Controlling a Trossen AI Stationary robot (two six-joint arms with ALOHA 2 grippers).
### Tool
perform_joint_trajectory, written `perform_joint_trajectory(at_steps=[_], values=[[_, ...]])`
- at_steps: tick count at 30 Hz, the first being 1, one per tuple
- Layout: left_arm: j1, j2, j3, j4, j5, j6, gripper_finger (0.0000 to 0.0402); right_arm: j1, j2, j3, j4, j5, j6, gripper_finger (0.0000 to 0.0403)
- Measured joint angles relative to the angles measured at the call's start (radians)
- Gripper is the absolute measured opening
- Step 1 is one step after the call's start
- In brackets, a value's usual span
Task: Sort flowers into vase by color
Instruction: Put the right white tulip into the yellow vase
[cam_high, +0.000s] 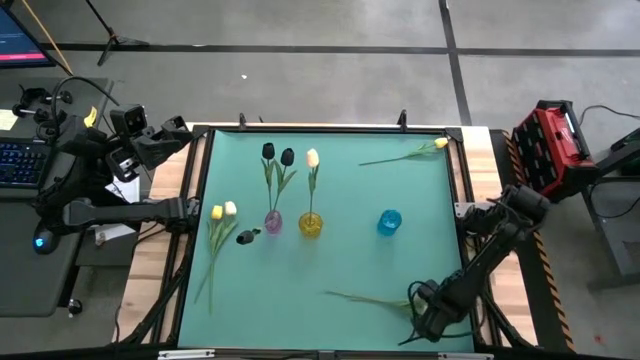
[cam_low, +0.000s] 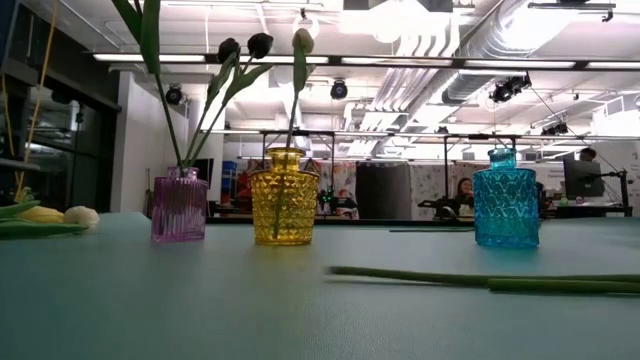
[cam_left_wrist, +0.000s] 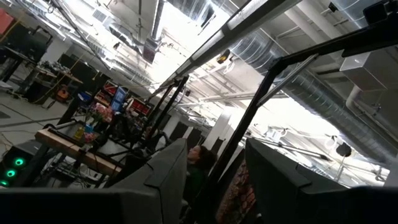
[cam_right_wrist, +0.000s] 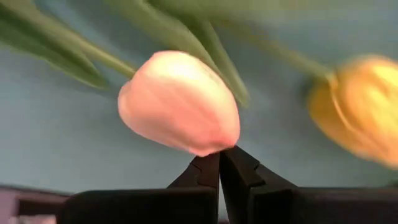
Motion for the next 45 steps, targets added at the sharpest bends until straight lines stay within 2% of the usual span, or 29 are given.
perform_joint_trajectory(at_steps=[5,14,19,21,24,27,29,32,36,40,45], values=[[0.000,0.000,0.000,-0.001,-0.003,0.000,0.0151,-0.084,-0.008,0.002,-0.023,0.174,-0.040,0.0000],[0.000,0.010,0.000,-0.004,-0.044,0.000,0.0151,-0.254,-0.026,0.002,-0.150,0.412,-0.346,0.0000],[0.000,0.019,0.000,-0.003,-0.049,0.000,0.0151,-0.270,-0.128,0.034,-0.247,0.459,-0.411,0.0000],[0.000,0.020,0.000,-0.004,-0.049,0.000,0.0151,-0.256,-0.168,0.067,-0.336,0.462,-0.362,0.0000],[0.000,0.020,0.000,-0.003,-0.049,0.000,0.0151,-0.234,-0.218,0.094,-0.364,0.473,-0.122,0.0000],[0.000,0.020,0.000,-0.003,-0.049,0.000,0.0151,-0.213,-0.234,0.077,-0.210,0.505,0.121,0.0000],[0.000,0.020,0.000,-0.003,-0.049,0.000,0.0151,-0.212,-0.231,0.047,-0.052,0.554,0.205,0.0000],[0.000,0.020,0.000,-0.003,-0.049,0.000,0.0151,-0.234,-0.197,0.025,0.124,0.616,0.243,0.0002],[0.000,0.020,0.000,-0.003,-0.049,0.000,0.0151,-0.285,-0.118,0.025,0.269,0.636,0.255,0.0024],[0.000,0.020,0.000,-0.003,-0.048,0.000,0.0151,-0.337,-0.046,0.024,0.277,0.596,0.272,0.0068],[0.000,0.020,0.000,-0.003,-0.048,-0.003,0.0151,-0.389,-0.023,0.024,0.273,0.588,0.280,0.0130]])
